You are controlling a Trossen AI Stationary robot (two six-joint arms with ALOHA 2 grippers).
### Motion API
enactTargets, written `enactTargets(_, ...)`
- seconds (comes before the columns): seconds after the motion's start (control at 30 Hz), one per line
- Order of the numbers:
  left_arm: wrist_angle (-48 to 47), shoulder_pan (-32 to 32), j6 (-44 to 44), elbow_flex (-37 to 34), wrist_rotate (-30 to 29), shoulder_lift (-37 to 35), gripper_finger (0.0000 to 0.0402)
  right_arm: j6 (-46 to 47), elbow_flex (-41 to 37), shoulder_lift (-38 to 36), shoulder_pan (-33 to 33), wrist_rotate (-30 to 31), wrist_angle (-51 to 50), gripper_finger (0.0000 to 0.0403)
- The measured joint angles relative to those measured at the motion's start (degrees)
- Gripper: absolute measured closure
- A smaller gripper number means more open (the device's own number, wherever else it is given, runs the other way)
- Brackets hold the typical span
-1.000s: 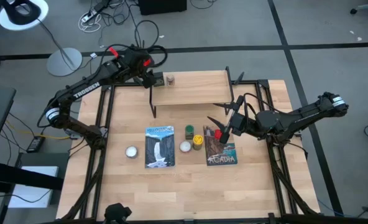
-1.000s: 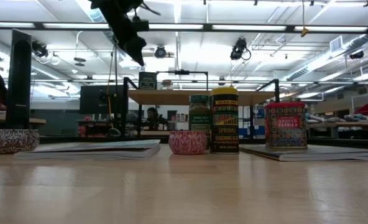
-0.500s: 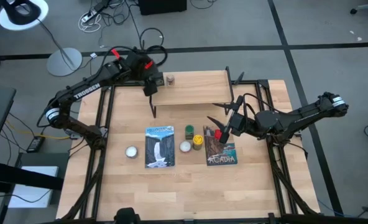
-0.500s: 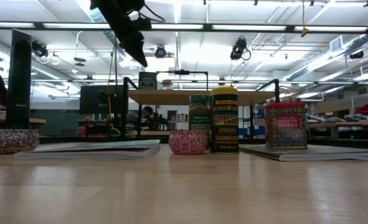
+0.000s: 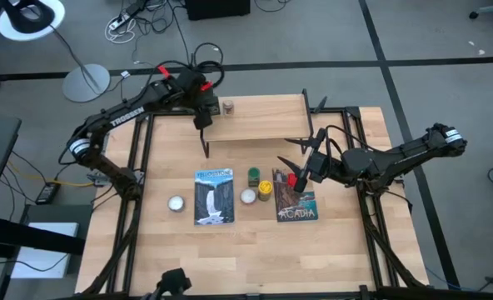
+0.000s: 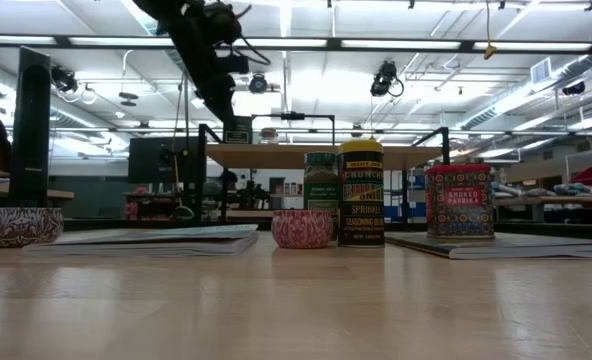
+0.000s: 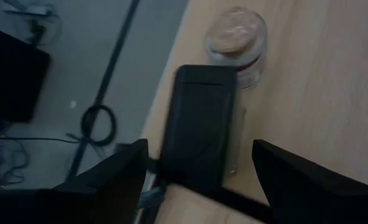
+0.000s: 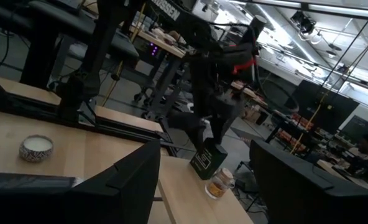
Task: Shelf spices
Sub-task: Remove the black spice from the shelf
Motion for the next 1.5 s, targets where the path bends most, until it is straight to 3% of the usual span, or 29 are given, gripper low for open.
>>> enactTargets(0.1,0.0,0.1,-0.2,0.0,3.2,1.2,0.0107,0.0,0.0,0.0,0.0,0.0,0.0,0.0155)
enactTargets(0.33,-1.0,0.1,-0.3,0.0,1.6,2.6,0.0129,0.0,0.0,0.0,0.0,0.0,0.0,0.0155)
enactTargets(0.43,-1.7,0.1,-0.4,0.0,1.5,2.5,0.0175,0.0,0.0,0.0,0.0,-0.1,0.0,0.0156)
enactTargets(0.6,-1.6,-0.1,-0.5,0.0,1.4,2.2,0.0286,0.0,0.0,0.0,0.0,-0.1,0.0,0.0162)
enactTargets(0.9,-3.0,-1.4,-1.3,0.0,1.6,-1.2,0.0288,0.0,0.0,0.0,0.0,-0.1,0.1,0.0167)
enactTargets(1.07,-7.4,-3.9,-5.4,2.2,6.5,-7.2,0.0288,0.0,0.0,0.0,0.0,-0.1,0.1,0.0167)
enactTargets(1.2,-10.5,-7.8,-9.8,3.5,11.3,-11.6,0.0288,0.0,0.0,0.0,0.0,-0.1,0.1,0.0167)
enactTargets(1.5,-17.6,-21.0,-18.2,1.0,11.4,-13.9,0.0288,0.0,0.0,0.0,0.0,-0.1,0.1,0.0167)
